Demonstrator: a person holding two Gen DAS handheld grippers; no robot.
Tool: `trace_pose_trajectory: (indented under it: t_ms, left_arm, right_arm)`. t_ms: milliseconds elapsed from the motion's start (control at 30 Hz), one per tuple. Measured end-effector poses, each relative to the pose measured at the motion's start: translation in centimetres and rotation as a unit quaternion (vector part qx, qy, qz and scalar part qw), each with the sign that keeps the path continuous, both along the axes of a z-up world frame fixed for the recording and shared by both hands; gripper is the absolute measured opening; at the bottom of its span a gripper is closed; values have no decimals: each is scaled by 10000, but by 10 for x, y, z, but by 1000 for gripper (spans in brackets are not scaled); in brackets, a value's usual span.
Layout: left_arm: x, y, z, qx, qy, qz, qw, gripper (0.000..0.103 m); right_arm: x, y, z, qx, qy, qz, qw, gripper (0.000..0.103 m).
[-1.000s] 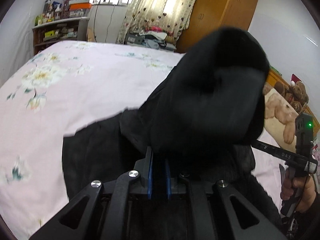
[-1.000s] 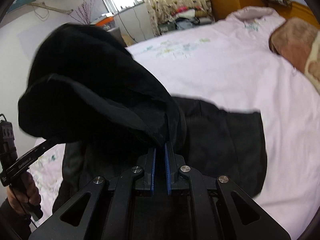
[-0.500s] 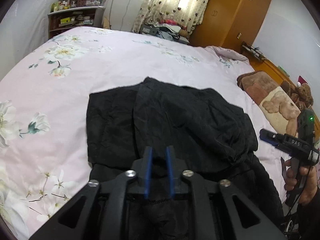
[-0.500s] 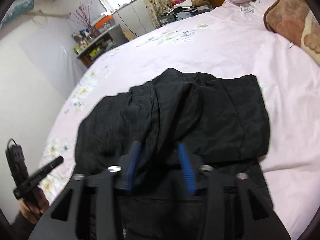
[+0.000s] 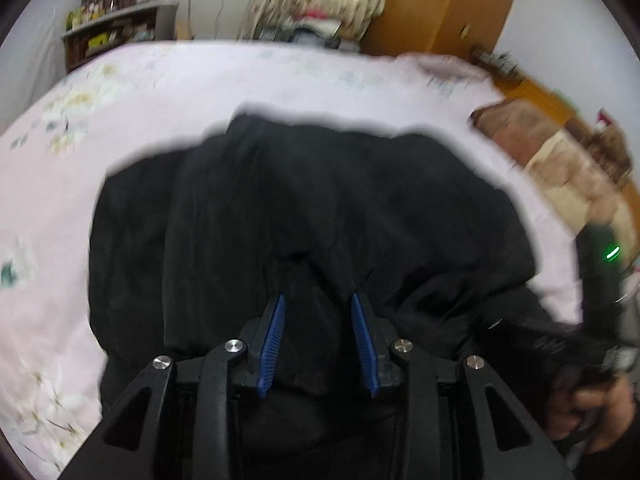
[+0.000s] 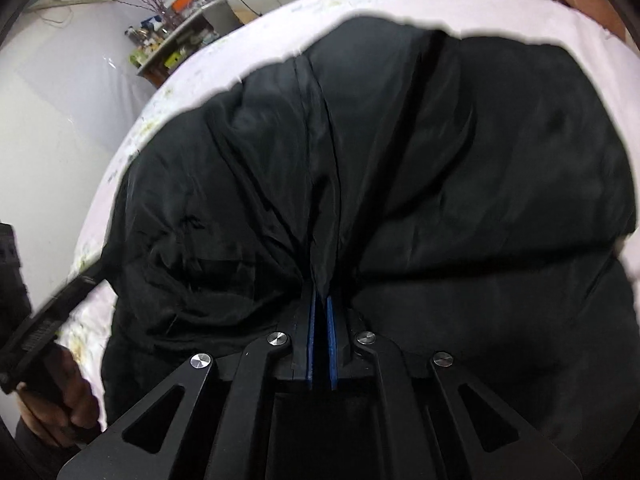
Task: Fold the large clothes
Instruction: 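Lift the hem with both grippers and fold it toward the hood, then open both grippers to release the folded hem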
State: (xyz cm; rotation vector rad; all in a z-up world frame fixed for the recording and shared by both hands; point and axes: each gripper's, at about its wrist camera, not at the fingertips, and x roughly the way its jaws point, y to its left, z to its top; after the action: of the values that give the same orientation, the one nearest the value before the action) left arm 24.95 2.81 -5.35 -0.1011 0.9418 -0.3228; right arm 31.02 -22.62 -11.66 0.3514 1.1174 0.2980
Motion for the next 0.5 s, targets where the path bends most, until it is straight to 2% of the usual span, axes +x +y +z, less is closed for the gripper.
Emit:
trace_pose_trajectory:
  t_ms: [100,267,400,500]
  left_arm:
    - [-5,7,-22,-6,-36,44,10000,35]
    - [-4,5,-20,90,-21,87,9999,35]
    - [-11,12,-3,-31,145,38,9999,35]
    - [-20,21,18,-145,-71,100,9998,35]
  right_arm:
    - [2,1,-11,53,28,-33,10000,5]
    - [5,3,-2,-73,0,177,9998,7]
    - [-9,-6,43,-246,-536,404,9974,13]
    - [-5,-15,87,-552,-1229,383,9901,17]
